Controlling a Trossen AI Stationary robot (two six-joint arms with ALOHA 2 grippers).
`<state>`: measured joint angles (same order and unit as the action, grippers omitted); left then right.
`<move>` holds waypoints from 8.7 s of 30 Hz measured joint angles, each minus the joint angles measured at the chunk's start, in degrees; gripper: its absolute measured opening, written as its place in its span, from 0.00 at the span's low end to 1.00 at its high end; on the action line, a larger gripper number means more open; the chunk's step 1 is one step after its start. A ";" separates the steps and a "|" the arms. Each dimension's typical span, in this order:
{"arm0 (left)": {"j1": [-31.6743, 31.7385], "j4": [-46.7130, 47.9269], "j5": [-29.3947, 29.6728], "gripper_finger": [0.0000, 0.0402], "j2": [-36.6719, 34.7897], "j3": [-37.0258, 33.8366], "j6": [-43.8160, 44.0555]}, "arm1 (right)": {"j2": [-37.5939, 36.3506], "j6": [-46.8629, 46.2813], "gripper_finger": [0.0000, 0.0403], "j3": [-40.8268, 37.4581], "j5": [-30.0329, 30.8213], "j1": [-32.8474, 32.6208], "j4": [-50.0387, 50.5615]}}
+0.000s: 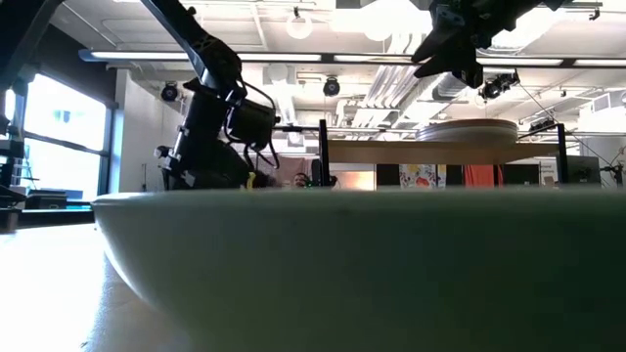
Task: Place and stack plates onto a shelf
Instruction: Put the top black plate on the shelf
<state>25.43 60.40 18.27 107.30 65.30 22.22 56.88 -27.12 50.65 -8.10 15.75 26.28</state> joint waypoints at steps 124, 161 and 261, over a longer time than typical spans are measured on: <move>-28.39 -4.91 14.22 0.17 -18.64 15.80 -62.61 | 26.71 -23.94 0.00 29.38 14.67 -0.07 12.24; -28.58 -4.06 19.67 0.34 -20.65 15.80 -35.74 | 21.42 -15.74 0.00 29.33 7.25 19.37 26.08; -28.41 -4.50 18.35 0.34 -20.60 15.80 -34.35 | 30.67 -13.73 0.00 29.11 9.15 24.76 27.39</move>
<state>-2.98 55.89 36.62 86.70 81.10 -12.13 87.55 -40.85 79.77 1.05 40.51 53.67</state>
